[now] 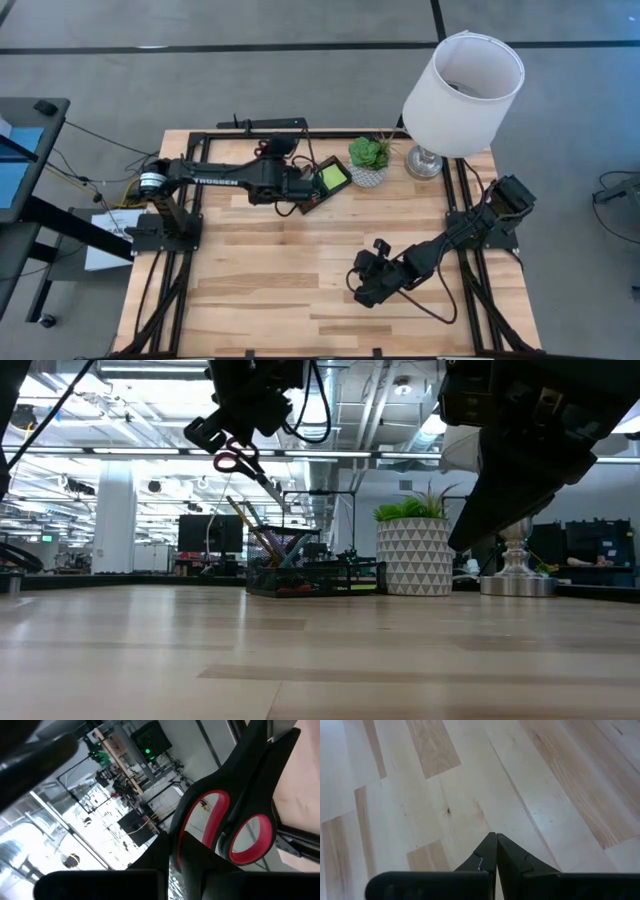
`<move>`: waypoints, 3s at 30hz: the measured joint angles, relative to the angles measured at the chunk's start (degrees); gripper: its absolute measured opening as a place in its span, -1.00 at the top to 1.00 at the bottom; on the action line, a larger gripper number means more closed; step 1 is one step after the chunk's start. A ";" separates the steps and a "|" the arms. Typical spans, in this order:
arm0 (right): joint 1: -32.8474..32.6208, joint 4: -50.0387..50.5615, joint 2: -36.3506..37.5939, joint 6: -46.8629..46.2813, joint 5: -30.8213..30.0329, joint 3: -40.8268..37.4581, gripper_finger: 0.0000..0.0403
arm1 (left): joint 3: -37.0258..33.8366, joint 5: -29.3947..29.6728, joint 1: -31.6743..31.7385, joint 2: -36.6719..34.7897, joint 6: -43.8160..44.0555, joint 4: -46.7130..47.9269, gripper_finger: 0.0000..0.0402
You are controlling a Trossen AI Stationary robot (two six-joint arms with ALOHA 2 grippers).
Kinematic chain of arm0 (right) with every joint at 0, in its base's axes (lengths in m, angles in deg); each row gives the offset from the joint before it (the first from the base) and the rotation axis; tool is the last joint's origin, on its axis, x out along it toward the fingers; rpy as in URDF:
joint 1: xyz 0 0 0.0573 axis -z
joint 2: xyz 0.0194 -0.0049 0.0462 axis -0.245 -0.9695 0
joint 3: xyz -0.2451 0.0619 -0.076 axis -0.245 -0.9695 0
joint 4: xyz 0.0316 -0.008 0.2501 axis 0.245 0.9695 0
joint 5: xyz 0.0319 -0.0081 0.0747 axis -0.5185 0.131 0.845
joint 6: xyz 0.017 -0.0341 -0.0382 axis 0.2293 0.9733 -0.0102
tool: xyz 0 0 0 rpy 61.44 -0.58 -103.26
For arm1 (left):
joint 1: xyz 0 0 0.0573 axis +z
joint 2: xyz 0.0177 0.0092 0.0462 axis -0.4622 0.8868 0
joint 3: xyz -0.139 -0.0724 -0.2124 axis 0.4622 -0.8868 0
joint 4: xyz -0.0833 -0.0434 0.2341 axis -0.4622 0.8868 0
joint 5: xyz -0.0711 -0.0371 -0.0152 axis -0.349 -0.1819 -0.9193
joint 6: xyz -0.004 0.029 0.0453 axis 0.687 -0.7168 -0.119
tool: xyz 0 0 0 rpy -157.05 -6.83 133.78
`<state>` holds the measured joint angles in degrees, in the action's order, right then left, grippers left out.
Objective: Pick and place office supplies into organizer
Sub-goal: Put the black scissors into the top left compartment of the black desk organizer
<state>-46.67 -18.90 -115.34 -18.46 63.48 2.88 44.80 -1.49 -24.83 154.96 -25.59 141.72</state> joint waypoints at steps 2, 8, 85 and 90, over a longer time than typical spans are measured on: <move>0.00 -0.01 0.00 0.00 0.00 0.02 0.98 | 0.00 0.62 -0.10 0.00 1.44 -0.63 0.94; 0.00 -0.04 0.00 -0.03 0.00 0.02 0.98 | 0.00 0.77 0.64 0.00 6.69 -1.71 0.94; -1.44 -1.77 0.00 3.20 0.00 0.02 0.98 | -14.86 11.04 -3.52 6.51 -29.27 -38.88 0.37; -1.46 -1.77 0.00 3.20 0.00 0.02 0.98 | -14.86 12.31 -5.61 6.54 -33.83 -41.79 0.31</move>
<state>-48.13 -20.67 -115.34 -15.26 63.48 2.90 29.94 10.82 -30.44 161.50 -59.42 99.93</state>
